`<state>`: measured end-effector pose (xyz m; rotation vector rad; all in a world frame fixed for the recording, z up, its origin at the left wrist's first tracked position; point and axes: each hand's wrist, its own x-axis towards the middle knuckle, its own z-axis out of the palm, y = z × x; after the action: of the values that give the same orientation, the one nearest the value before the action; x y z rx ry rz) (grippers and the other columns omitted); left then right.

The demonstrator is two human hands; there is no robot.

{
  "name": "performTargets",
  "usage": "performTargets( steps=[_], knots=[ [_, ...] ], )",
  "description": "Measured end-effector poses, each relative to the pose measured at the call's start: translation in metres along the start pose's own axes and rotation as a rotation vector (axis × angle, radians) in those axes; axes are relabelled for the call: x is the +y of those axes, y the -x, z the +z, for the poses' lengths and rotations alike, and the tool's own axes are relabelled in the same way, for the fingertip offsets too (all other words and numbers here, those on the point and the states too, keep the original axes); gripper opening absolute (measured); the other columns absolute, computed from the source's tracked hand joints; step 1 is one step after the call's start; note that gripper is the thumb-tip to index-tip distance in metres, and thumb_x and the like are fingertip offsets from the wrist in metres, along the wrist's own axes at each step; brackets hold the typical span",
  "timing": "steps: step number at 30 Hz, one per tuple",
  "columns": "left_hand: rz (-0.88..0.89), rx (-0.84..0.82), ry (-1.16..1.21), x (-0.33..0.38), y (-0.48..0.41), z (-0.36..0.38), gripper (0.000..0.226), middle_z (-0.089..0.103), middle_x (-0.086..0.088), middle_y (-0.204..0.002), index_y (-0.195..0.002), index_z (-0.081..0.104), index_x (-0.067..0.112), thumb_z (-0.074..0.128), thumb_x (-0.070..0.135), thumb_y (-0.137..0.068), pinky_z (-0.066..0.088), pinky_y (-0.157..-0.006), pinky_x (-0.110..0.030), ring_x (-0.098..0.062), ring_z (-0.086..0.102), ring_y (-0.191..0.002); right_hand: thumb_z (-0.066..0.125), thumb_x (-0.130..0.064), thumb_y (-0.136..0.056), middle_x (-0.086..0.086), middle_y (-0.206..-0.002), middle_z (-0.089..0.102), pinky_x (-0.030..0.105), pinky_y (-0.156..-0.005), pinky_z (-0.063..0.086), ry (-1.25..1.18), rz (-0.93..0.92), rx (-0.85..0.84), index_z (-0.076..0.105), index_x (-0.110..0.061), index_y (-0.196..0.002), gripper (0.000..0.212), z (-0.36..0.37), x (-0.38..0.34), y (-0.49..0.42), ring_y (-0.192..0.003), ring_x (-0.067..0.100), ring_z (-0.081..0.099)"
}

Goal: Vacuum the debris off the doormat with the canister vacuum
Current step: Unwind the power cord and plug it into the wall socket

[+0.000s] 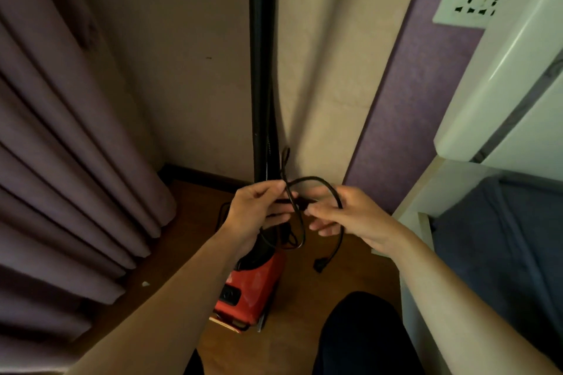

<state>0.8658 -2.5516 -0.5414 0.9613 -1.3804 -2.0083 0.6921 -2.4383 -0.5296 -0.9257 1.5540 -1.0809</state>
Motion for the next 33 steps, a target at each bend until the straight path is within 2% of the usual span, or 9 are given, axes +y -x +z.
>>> performTargets(
  steps=[7,11,13,15,18,20,24,27,33],
  knots=[
    [-0.036,0.150,0.137,-0.002,-0.010,-0.025,0.020,0.077,-0.007,-0.108,-0.109,0.073,0.011,0.061,0.025,-0.100,0.059,-0.078,-0.030,-0.020,0.075,-0.092,0.068,-0.017,-0.092,0.011,-0.095,0.078,0.039,-0.085,0.062,-0.095,-0.081,0.095,0.074,-0.013,-0.115,0.024,-0.019,0.028,0.033,-0.084,0.031,0.076],
    [0.274,0.434,-0.745,-0.012,-0.006,-0.047,0.039,0.066,-0.007,-0.126,-0.134,0.062,0.014,0.065,0.027,-0.098,0.045,-0.095,-0.027,-0.020,0.062,-0.117,0.062,-0.018,-0.099,0.004,-0.084,0.076,0.026,-0.065,0.058,0.095,-0.143,0.104,0.075,-0.020,-0.114,0.020,-0.023,0.015,0.032,-0.065,0.021,0.071],
    [0.685,0.315,-1.017,-0.006,0.001,-0.041,0.045,0.058,-0.007,-0.135,-0.141,0.057,0.012,0.064,0.025,-0.098,0.041,-0.106,-0.029,-0.018,0.053,-0.127,0.062,-0.021,-0.099,0.003,-0.082,0.074,0.024,-0.062,0.058,0.280,-0.148,0.025,0.074,-0.025,-0.114,0.019,-0.023,0.003,0.027,-0.060,0.020,0.070],
    [0.832,-0.027,-1.070,0.004,0.005,-0.024,0.049,0.057,-0.003,-0.141,-0.146,0.052,0.013,0.058,0.030,-0.101,0.037,-0.113,-0.027,-0.013,0.049,-0.134,0.061,-0.026,-0.101,0.001,-0.081,0.074,0.022,-0.061,0.056,0.430,-0.146,-0.069,0.073,-0.028,-0.112,0.017,-0.021,-0.009,0.022,-0.057,0.018,0.069],
    [0.777,-0.344,-1.088,0.012,0.004,-0.001,0.039,0.069,-0.003,-0.116,-0.134,0.064,0.011,0.055,0.030,-0.101,0.048,-0.096,-0.017,-0.009,0.063,-0.107,0.062,-0.028,-0.101,-0.001,-0.083,0.076,0.025,-0.063,0.056,0.499,-0.139,-0.119,0.075,-0.023,-0.107,0.015,-0.017,-0.027,0.015,-0.054,0.018,0.068],
    [0.723,-0.367,-1.018,0.010,0.001,0.001,0.023,0.069,-0.002,-0.097,-0.117,0.073,0.009,0.060,0.020,-0.100,0.050,-0.078,-0.015,-0.009,0.065,-0.089,0.068,-0.027,-0.097,-0.001,-0.084,0.078,0.025,-0.062,0.057,0.488,-0.108,-0.120,0.075,-0.017,-0.107,0.016,-0.020,-0.039,0.013,-0.056,0.020,0.070],
    [0.584,-0.246,-0.808,-0.001,0.001,-0.005,0.017,0.071,-0.002,-0.087,-0.105,0.076,0.009,0.060,0.010,-0.100,0.052,-0.078,-0.016,-0.009,0.071,-0.082,0.079,-0.025,-0.087,0.003,-0.085,0.080,0.030,-0.071,0.063,0.438,-0.046,-0.056,0.076,-0.015,-0.101,0.017,-0.045,-0.048,0.018,-0.068,0.020,0.075],
    [0.359,-0.170,-0.589,-0.007,0.002,0.003,0.018,0.071,-0.004,-0.084,-0.101,0.074,0.010,0.057,0.009,-0.101,0.057,-0.075,-0.021,-0.014,0.074,-0.082,0.081,-0.017,-0.082,0.009,-0.094,0.079,0.031,-0.078,0.064,0.175,-0.085,0.117,0.078,-0.012,-0.102,0.020,-0.051,-0.040,0.022,-0.082,0.023,0.078],
    [0.091,-0.088,-0.179,-0.008,0.008,0.037,0.020,0.073,-0.007,-0.079,-0.102,0.073,0.003,0.054,0.008,-0.102,0.062,-0.085,-0.032,-0.023,0.075,-0.089,0.078,-0.010,-0.073,0.012,-0.100,0.077,0.033,-0.083,0.063,-0.801,-0.173,0.278,0.068,-0.006,-0.117,0.046,-0.019,-0.019,0.012,-0.092,0.023,0.076]
  ],
)
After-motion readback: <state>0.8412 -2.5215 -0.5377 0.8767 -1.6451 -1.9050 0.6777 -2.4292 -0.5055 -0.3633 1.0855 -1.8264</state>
